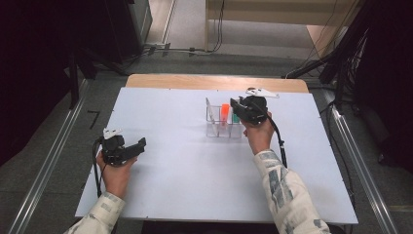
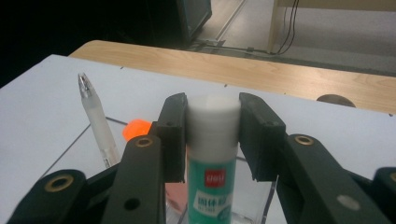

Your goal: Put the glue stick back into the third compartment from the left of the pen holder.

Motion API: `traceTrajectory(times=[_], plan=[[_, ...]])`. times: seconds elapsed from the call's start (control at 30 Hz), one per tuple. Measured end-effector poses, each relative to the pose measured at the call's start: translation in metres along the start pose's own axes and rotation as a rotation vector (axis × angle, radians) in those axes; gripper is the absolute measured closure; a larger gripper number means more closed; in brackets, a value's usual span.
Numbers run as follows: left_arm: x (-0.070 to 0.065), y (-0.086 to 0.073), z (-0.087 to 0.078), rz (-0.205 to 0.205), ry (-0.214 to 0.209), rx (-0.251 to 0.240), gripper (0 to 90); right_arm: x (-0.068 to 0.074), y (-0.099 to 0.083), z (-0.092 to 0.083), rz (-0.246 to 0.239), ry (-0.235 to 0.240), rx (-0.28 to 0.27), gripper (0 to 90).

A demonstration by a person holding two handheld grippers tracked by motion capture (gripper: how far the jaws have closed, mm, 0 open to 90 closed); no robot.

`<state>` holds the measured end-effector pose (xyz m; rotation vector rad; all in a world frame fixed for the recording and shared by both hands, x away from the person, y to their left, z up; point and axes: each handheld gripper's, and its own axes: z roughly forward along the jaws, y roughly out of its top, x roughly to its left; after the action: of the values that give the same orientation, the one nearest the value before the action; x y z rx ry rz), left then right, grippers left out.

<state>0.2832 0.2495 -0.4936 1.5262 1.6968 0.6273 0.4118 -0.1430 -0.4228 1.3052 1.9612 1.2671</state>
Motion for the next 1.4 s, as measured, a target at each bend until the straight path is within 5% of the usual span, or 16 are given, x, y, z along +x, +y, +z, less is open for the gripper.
traceTrajectory(times=[1.0, 1.4], plan=[[-0.001, 0.0, 0.001, 0.003, 0.003, 0.003, 17.8, -0.022, -0.009, -0.011, 0.028, -0.03, 0.018, 37.3], [-0.001, -0.001, 0.001, 0.003, 0.001, 0.004, 17.7, -0.031, -0.017, -0.02, 0.039, -0.043, 0.029, 35.0]])
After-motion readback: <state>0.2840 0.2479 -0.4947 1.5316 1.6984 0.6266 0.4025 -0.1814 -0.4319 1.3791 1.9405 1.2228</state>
